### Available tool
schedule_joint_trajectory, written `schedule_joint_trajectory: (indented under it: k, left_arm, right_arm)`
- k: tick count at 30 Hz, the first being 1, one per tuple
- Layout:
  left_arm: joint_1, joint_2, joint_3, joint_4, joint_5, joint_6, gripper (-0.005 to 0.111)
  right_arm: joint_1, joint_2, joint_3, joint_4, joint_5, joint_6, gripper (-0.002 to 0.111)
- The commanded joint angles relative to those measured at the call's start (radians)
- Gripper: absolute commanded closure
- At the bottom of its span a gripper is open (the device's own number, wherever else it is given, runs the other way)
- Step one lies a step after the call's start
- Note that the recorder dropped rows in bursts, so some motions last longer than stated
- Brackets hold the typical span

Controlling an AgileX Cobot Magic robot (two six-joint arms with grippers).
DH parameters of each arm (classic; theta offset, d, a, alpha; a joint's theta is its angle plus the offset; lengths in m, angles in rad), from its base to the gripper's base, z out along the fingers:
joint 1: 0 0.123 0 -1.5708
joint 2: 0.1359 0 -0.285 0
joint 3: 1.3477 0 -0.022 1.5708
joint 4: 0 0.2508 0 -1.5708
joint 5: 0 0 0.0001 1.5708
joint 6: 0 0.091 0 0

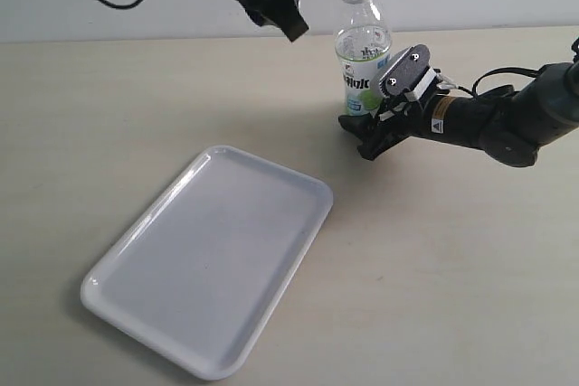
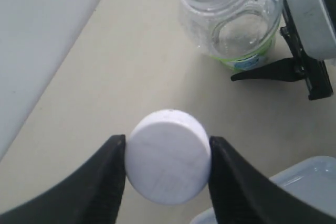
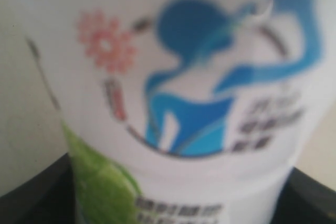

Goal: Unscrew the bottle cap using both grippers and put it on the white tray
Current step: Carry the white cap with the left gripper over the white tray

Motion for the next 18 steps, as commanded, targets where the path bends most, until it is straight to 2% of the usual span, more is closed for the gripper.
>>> schedule_joint_trajectory:
  k: [1,4,5,9,12,18]
  left_arm:
    - [-0.003,-0.102,0.260,-0.044,-0.352,0.001,0.107]
    - [-0.003,-0.168,0.445,-0.053,-0.547,-0.001,0.107]
    - [-0.003,-0.184,0.489,-0.053,-0.564,-0.001,0.107]
    - [-0.003,-0.243,0.655,-0.053,-0.550,0.001,0.107]
    - [-0.003,-0.263,0.726,-0.057,-0.547,-0.010,0.107]
    - [-0.003,-0.263,0.751,-0.060,-0.357,-0.010,0.107]
  right_arm:
    - [0.000,-0.007,-0.004,-0.001,0.026,-0.004,0.108]
    - [0.000,-0.007,-0.004,-0.001,0.026,-0.004,0.108]
    - [0.000,-0.007,-0.004,-0.001,0.026,-0.004,0.108]
    - [0.000,-0.007,-0.004,0.000,0.026,-0.004,0.108]
    - [0.000,-0.007,-0.004,0.000,0.026,-0.004,0.108]
    - [0.000,-0.007,-0.004,0.000,0.043,-0.004,0.108]
